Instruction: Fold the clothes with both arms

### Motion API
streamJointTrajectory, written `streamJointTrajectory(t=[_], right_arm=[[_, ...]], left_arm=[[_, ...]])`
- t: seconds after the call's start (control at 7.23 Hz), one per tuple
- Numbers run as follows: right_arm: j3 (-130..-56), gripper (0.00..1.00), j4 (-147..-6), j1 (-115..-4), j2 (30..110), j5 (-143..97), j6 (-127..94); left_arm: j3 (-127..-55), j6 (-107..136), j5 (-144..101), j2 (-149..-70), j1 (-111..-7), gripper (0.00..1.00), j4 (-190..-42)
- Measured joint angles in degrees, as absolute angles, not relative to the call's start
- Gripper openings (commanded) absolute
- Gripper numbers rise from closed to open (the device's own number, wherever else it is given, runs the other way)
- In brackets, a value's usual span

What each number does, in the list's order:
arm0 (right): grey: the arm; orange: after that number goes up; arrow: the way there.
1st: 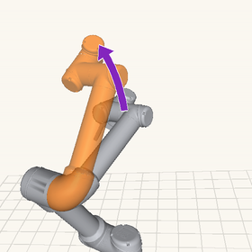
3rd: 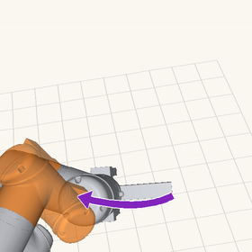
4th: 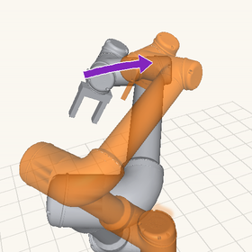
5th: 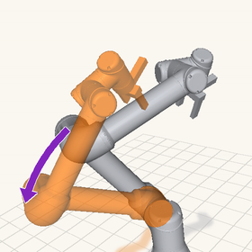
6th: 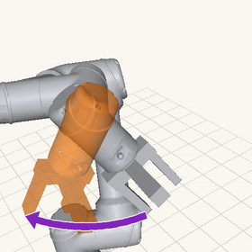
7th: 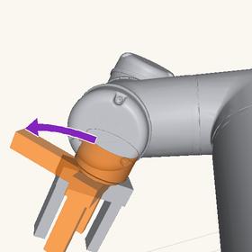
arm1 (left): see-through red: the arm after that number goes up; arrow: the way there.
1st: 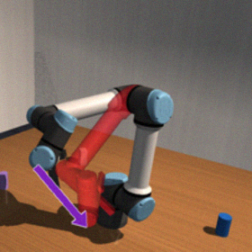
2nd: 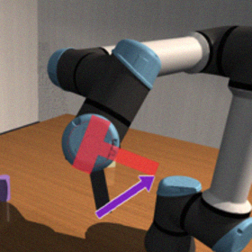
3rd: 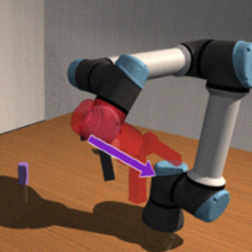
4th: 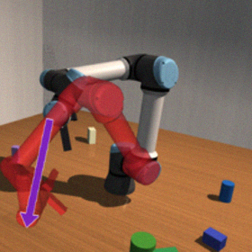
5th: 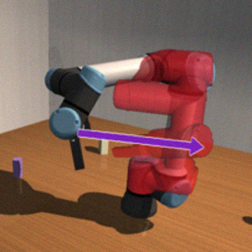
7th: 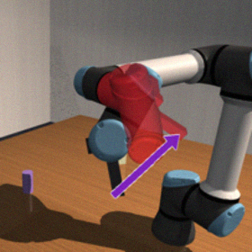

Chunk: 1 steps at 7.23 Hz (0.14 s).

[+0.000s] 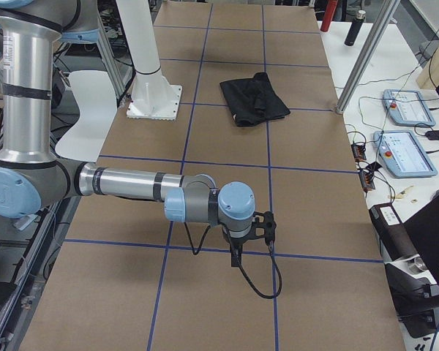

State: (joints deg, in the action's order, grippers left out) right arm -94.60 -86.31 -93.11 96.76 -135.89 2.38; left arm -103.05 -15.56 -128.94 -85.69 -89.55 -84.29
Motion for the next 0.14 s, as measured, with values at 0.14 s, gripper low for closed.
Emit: streamJointTrajectory(t=[0.14], right_arm=[[-94.7, 1.0, -86.3, -93.1, 96.8, -135.9, 2.4]], left_arm=[[-103.1, -15.6, -128.9, -85.7, -89.6, 1.0, -84.3]])
